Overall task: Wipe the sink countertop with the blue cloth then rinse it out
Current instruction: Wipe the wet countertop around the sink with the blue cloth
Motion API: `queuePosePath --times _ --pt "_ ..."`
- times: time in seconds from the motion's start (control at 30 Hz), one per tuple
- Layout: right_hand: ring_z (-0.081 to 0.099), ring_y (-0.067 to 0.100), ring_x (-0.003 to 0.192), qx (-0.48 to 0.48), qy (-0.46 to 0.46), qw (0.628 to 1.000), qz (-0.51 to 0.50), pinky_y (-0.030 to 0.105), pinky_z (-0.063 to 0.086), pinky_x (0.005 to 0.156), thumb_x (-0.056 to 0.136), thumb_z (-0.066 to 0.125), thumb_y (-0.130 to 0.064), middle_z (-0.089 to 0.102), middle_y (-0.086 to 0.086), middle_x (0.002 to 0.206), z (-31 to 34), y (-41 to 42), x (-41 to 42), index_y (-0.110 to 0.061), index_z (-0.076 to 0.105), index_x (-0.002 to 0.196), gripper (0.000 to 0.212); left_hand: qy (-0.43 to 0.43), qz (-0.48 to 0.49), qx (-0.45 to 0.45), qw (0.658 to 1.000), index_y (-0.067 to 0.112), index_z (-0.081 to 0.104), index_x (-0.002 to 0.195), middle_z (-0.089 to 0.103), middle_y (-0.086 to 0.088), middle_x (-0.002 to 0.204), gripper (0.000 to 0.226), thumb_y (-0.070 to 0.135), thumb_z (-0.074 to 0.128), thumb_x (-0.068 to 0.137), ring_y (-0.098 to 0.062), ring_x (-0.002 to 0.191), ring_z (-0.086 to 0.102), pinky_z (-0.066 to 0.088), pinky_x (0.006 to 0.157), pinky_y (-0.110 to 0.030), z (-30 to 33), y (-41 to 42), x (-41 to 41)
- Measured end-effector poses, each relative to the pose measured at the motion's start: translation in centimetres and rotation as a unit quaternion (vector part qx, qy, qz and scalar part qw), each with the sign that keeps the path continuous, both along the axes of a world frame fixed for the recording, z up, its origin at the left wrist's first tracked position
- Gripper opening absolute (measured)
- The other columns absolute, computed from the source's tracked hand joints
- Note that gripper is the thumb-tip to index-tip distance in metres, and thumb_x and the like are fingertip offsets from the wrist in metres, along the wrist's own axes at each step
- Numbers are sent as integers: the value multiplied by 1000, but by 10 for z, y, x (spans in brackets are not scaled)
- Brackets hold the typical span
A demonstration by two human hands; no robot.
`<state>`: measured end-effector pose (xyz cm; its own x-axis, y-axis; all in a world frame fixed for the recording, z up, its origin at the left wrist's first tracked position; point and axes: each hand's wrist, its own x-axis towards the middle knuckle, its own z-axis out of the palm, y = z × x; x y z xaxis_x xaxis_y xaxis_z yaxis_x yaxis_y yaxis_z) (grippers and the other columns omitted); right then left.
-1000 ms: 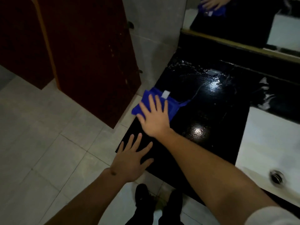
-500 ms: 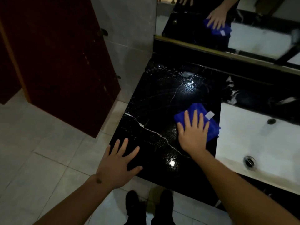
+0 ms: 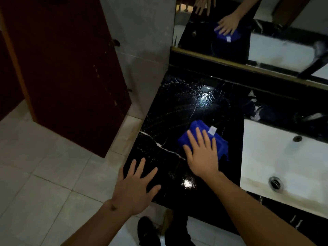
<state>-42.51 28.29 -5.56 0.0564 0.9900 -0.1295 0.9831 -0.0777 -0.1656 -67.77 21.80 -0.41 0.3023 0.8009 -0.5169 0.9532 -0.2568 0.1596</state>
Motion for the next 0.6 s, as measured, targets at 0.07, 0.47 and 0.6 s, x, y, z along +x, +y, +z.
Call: queuePosePath --times 0.07,0.47,0.6 --pt "8 23 154 5 -4 998 -68 51 4 124 102 24 -55 15 -2 167 -3 37 31 -35 20 158 59 16 -4 -3 1000 51 -1 153 -17 2 164 105 80 -33 57 -24 152 -14 -3 120 -54 2 20 9" --pt "-10 32 153 -45 39 966 -251 60 -9 120 100 15 -59 -5 10 168 5 231 69 -23 5 160 71 24 -40 -11 999 59 -8 148 -27 1 161 76 87 18 82 -30 150 -21 -12 118 -49 -2 64 22" --pt "-7 33 154 -30 32 986 -158 59 -10 120 100 17 -59 -1 11 168 0 265 2 -22 7 159 71 6 -26 -52 998 60 -17 145 -36 7 158 72 84 18 86 -24 145 -34 -14 121 -50 3 65 22"
